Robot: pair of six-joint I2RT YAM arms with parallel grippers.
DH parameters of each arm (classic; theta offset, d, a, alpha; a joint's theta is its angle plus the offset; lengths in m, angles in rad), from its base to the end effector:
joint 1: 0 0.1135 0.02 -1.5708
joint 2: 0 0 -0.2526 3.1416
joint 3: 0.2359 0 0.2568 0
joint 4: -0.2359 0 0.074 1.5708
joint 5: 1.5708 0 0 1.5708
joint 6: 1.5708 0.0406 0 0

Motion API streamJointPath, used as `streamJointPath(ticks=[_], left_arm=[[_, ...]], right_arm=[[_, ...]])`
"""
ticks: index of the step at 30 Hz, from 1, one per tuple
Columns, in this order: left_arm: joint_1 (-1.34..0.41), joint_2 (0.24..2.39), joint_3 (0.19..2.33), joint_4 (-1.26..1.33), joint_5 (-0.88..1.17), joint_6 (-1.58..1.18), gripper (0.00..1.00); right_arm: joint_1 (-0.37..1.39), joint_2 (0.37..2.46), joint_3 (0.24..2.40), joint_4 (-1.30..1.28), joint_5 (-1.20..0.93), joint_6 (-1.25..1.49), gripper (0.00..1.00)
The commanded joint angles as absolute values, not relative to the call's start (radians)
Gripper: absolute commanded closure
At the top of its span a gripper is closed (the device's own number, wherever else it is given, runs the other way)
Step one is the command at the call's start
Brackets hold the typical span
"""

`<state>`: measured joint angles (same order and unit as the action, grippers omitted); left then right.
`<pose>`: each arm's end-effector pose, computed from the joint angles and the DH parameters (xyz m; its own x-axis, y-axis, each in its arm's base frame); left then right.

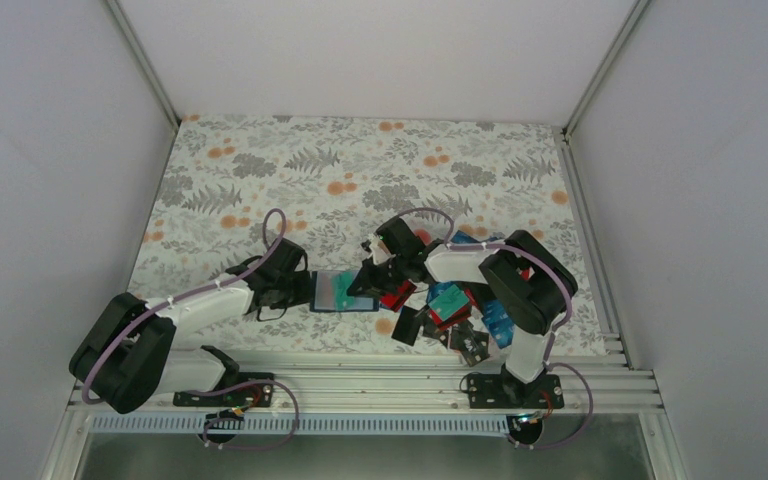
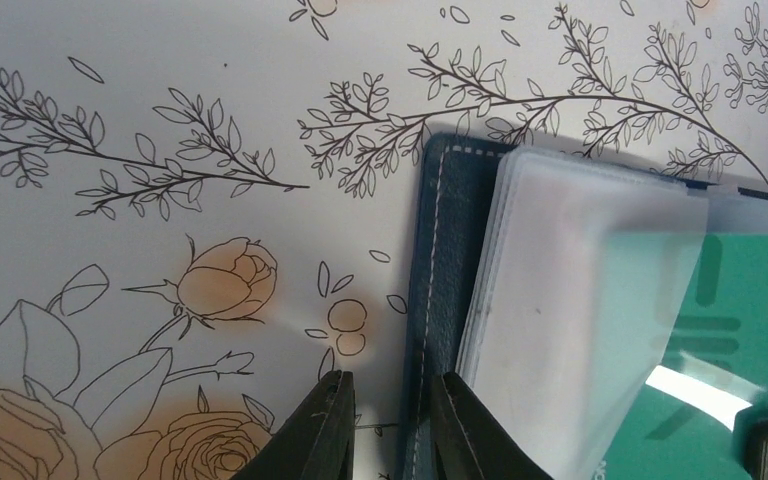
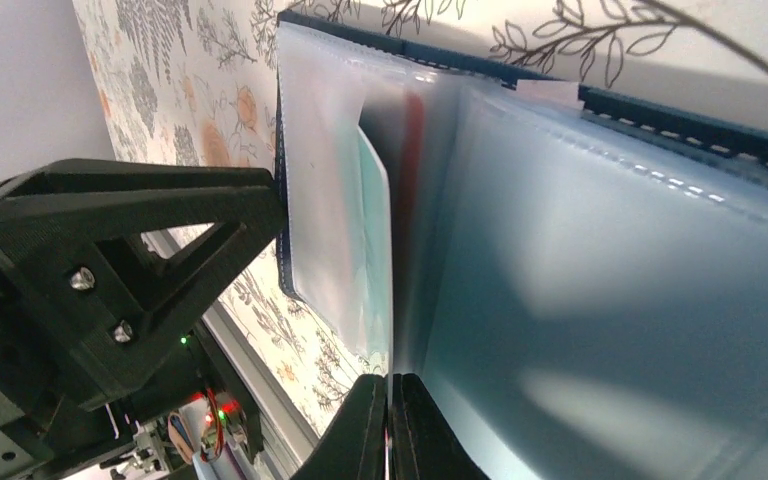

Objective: Put the credit cards into the card holder

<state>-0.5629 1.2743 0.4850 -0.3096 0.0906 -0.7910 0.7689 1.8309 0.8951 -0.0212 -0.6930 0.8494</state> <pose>0.1813 -0.1187 0.1182 -0.9323 -0.2491 -0.2623 -0.1375 0.9148 -0.3799 0.2278 0.2565 0.1062 -0.9883 -0.1523 0.0117 -0.0868 0.6230 0.7774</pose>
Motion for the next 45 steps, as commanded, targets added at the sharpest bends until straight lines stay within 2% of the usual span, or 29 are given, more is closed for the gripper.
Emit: streamJointPath(ticks=[1, 26, 32, 45], left_arm=[[-0.561, 1.301, 0.448, -0.355, 0.122, -0.796, 0.8], [-0.561, 1.307, 0.423, -0.331, 0.175, -0.804, 0.84], [-0.563, 1.284, 0.414, -0.331, 0.194, -0.808, 0.9], [-0.561, 1.232, 0.389, -0.344, 0.2, -0.819, 0.9]], right_arm=[[0.781, 1.858, 0.866, 0.036, -0.626, 0.887, 0.96], [0.812, 1.909, 0.869, 0.137, -0.598, 0.999, 0.96], [0.819, 1.926, 0.87, 0.157, -0.57, 1.043, 0.96], [0.86, 1.97, 0.899, 0.149, -0.561, 1.058, 0.96]])
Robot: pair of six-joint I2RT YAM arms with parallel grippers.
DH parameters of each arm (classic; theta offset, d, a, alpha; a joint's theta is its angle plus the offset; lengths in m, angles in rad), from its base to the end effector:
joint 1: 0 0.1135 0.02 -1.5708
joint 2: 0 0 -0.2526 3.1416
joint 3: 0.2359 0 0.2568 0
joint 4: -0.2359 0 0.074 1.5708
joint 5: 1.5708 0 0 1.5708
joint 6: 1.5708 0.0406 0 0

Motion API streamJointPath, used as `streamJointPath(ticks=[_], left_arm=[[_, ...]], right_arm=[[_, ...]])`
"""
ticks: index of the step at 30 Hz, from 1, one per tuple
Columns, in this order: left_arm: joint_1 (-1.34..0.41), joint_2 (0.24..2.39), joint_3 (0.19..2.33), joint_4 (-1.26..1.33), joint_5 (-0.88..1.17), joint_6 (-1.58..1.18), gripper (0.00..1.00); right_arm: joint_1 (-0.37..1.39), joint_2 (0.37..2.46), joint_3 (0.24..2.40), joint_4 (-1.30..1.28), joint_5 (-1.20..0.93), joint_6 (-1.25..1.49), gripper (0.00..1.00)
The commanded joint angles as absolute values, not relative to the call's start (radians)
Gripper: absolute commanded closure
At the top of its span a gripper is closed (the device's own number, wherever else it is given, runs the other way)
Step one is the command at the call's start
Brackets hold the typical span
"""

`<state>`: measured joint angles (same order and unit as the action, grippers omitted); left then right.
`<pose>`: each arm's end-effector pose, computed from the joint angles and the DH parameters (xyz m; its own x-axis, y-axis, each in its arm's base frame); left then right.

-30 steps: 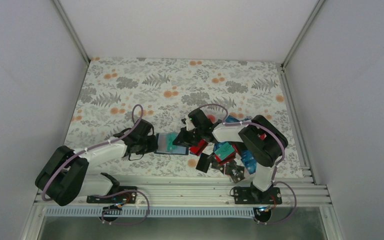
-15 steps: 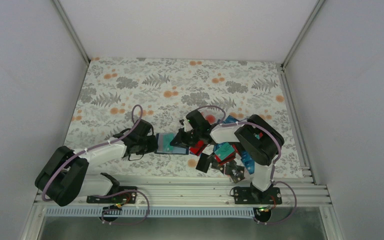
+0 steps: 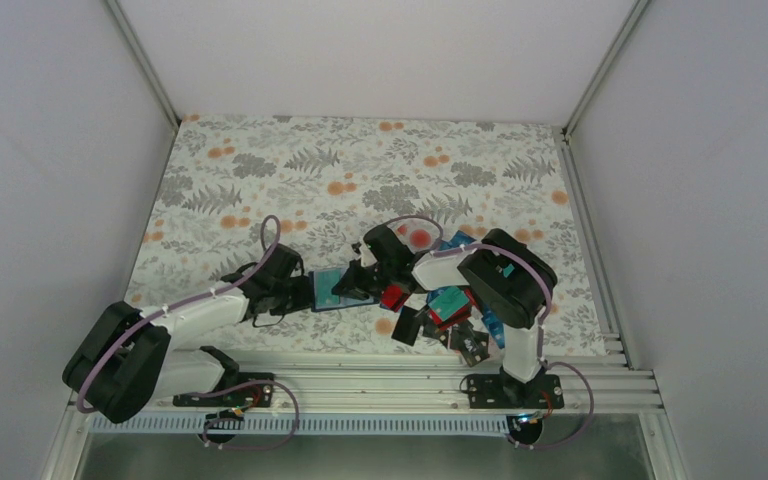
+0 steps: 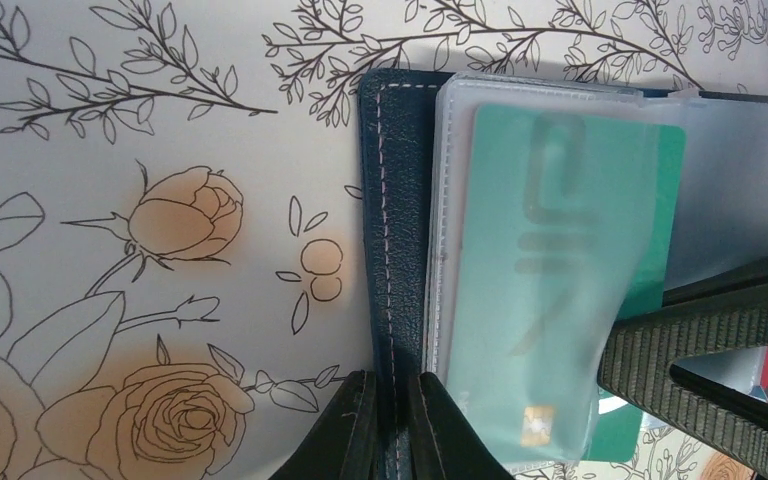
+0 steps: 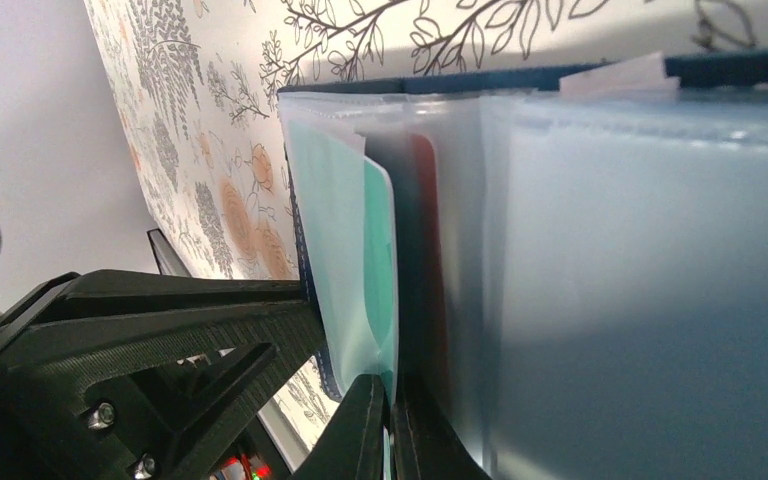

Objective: Put the credit cards into the card holder

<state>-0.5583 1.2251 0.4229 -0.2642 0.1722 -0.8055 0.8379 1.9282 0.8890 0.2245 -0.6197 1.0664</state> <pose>0.1712 -0.1151 0.1136 -0.9414 -0.2497 -0.2266 -0.1253 0.8829 -0.4525 0.2234 0.2834 0.0874 -0.9983 -0.0438 0.0383 0.0049 0.5935 0.8048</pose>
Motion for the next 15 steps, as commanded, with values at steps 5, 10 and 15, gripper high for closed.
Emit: streamJointPath(ticks=[5, 10, 15], left_arm=[[-0.562, 1.236, 0.382, -0.335, 0.188, -0.821, 0.9], [-0.561, 1.245, 0.389, -0.334, 0.17, -0.821, 0.9], [-0.561, 1.256, 0.402, -0.334, 0.157, -0.819, 0.9]], right_arm=[[0.862, 1.958, 0.919, 0.068, -0.541, 0.986, 0.92], [0.861, 1.937, 0.952, -0.027, -0.531, 0.914, 0.83], [0.86, 1.896, 0.991, -0.118, -0.506, 0.853, 0.72]])
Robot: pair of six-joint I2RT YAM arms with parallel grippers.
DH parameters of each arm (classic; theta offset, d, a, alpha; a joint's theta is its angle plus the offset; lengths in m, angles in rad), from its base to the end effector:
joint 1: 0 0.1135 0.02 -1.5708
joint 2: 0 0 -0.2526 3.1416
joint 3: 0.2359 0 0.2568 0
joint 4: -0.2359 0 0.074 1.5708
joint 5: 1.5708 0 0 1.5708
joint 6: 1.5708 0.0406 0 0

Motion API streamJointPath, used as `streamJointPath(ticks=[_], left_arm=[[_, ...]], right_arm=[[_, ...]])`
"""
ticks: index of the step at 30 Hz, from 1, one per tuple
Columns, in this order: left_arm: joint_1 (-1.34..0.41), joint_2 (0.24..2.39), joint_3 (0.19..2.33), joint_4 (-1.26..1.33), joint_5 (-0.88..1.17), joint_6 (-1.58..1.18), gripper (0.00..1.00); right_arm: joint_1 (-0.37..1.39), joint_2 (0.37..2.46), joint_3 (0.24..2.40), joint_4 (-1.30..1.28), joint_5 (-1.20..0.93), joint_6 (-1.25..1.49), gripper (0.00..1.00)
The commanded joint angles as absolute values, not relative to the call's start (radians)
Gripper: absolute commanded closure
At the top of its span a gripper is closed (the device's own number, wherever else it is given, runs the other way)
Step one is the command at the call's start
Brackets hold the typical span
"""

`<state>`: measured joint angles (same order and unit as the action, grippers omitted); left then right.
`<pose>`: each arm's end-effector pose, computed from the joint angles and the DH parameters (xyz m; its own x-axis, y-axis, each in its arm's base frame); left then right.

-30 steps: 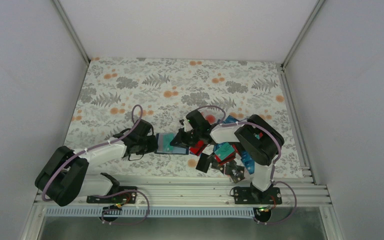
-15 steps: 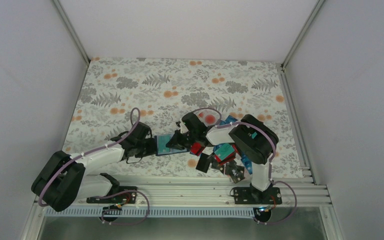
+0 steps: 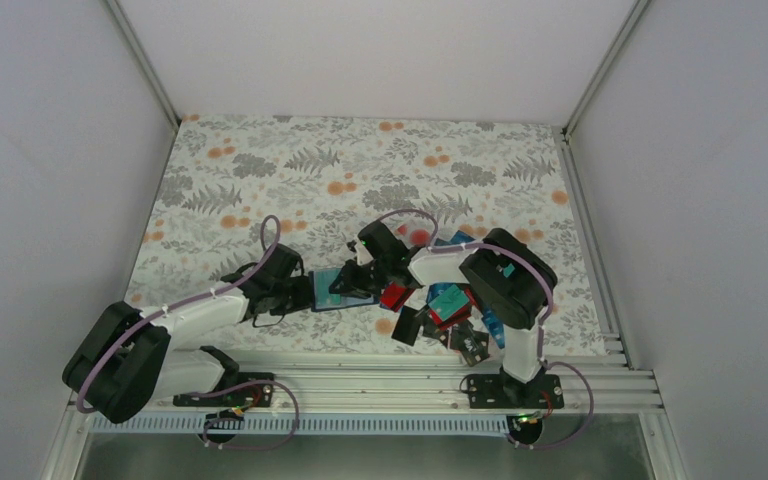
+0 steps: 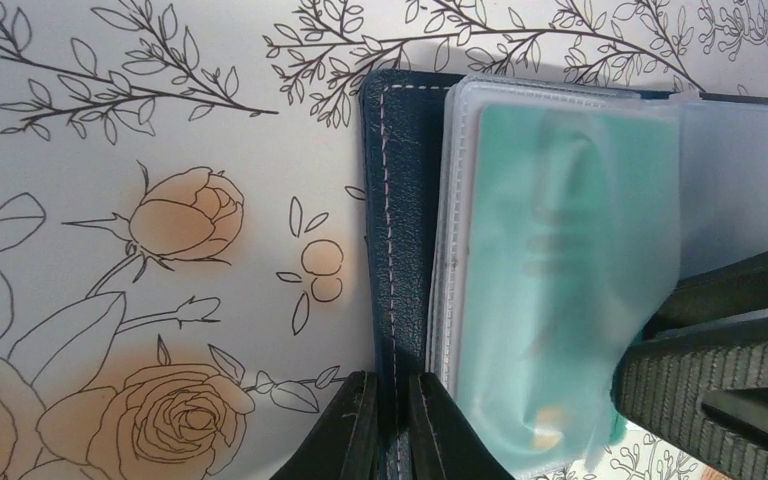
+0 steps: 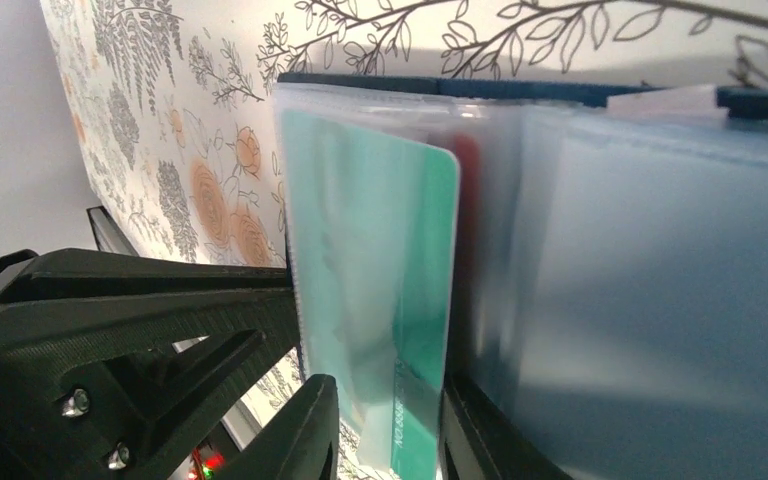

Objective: Put the credit cards into the card holder

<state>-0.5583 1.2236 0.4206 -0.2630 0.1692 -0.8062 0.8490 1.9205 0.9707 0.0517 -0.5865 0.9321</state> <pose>0.1709 -0.1148 0.1133 -0.9406 -0.2512 -0.2284 -0.1264 0.8835 -0.4511 0.2262 0.2909 0.0983 -0.9930 -0.1160 -0.0239 -0.0936 0.6451 0.7583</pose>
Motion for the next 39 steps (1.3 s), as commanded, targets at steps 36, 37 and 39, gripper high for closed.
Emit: streamJointPath(ticks=[36, 37, 39], left_arm=[[-0.897, 1.349, 0.818, -0.281, 0.019, -0.589, 0.7], [-0.916, 1.388, 0.841, -0.254, 0.037, -0.571, 0.7], [-0.963, 1.459, 0.896, -0.212, 0.077, -0.538, 0.7]], right_arm=[[0.592, 1.19, 0.76, -0.84, -0.023, 0.774, 0.05], [0.587, 1.169, 0.753, -0.861, -0.019, 0.781, 0.03], [0.58, 1.134, 0.743, -0.908, -0.012, 0.787, 0.01]])
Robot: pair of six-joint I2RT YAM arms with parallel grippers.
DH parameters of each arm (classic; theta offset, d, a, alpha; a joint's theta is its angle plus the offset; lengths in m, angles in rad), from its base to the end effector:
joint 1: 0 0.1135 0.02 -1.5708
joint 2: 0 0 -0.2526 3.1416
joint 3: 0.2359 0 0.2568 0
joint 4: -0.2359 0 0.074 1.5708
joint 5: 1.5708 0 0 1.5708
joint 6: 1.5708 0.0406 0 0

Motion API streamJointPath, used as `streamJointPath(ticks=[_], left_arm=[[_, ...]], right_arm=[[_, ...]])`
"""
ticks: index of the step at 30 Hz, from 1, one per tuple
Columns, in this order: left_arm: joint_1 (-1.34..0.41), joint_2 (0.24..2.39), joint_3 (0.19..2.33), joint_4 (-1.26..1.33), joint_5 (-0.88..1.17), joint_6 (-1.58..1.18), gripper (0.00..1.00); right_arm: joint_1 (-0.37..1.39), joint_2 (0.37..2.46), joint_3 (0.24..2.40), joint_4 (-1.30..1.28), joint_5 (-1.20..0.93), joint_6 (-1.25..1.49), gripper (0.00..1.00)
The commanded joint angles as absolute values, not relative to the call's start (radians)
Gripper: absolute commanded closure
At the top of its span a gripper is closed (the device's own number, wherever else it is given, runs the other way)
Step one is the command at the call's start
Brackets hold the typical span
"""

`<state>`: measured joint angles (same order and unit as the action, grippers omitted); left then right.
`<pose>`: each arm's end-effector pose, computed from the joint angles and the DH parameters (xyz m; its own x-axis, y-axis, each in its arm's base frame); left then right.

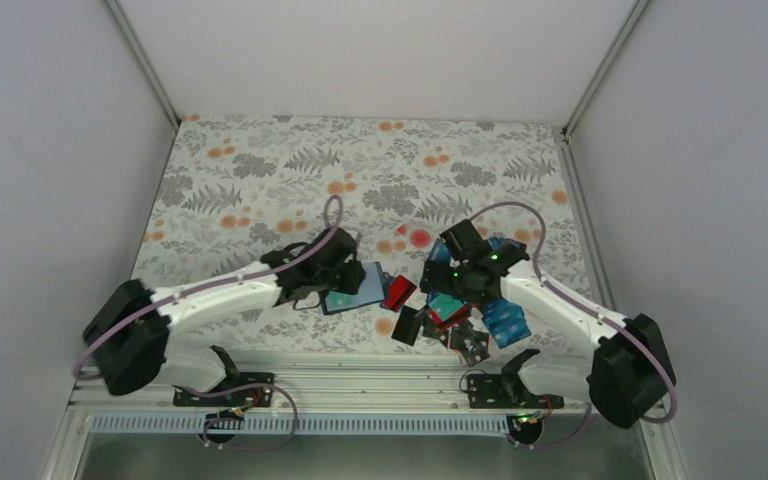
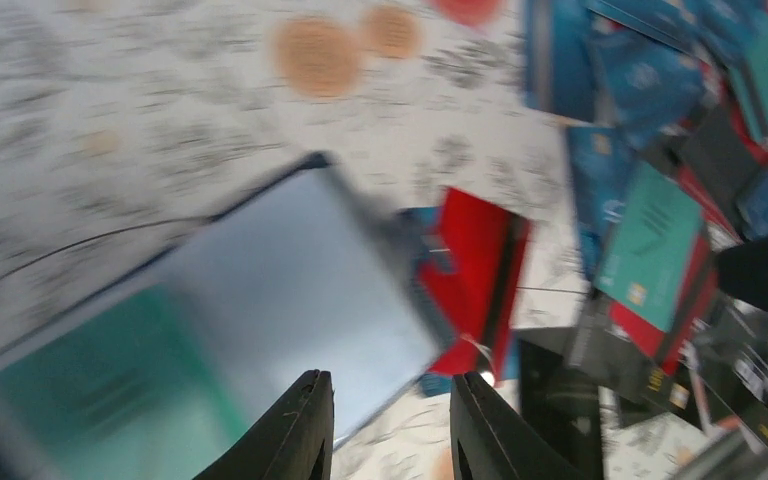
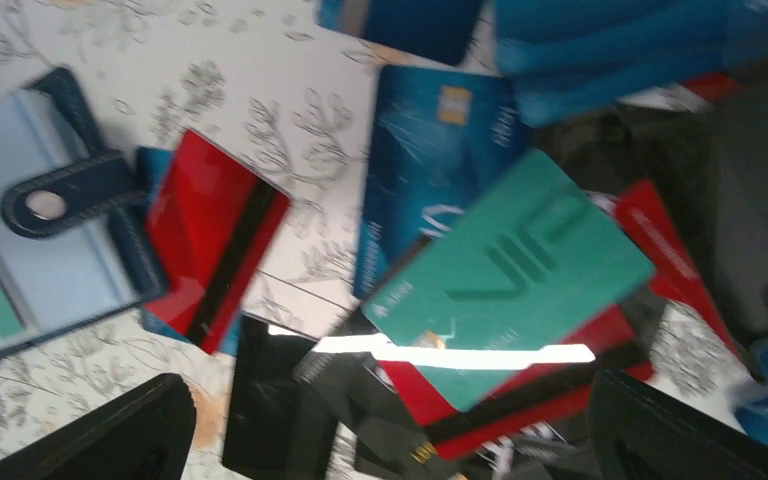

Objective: Put the credit cards into the card holder

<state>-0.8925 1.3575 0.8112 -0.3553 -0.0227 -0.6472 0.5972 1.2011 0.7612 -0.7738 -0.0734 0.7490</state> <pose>0.1778 -0.2191 0.1921 -0.8566 0.1024 -0.5056 0.3173 0.8774 -0.3598 0.1804 0.1263 0.1897 -0.9637 0.1659 -0.2092 0.1013 0.9522 0.2883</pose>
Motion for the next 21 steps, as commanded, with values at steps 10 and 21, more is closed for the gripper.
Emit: streamJointPath(ticks=[10, 21], left_arm=[[-1.039, 1.716, 1.055, -0.111, 0.232, -0.473, 0.7], [-1.04, 1.701, 1.003, -0.061, 0.256, -0.449, 0.7]], right_arm=[[0.575, 1.123, 0.721, -1.036, -0.026, 0.786, 0.0], [0.602, 1.248, 0.668, -0.982, -0.12, 0.848, 0.0]])
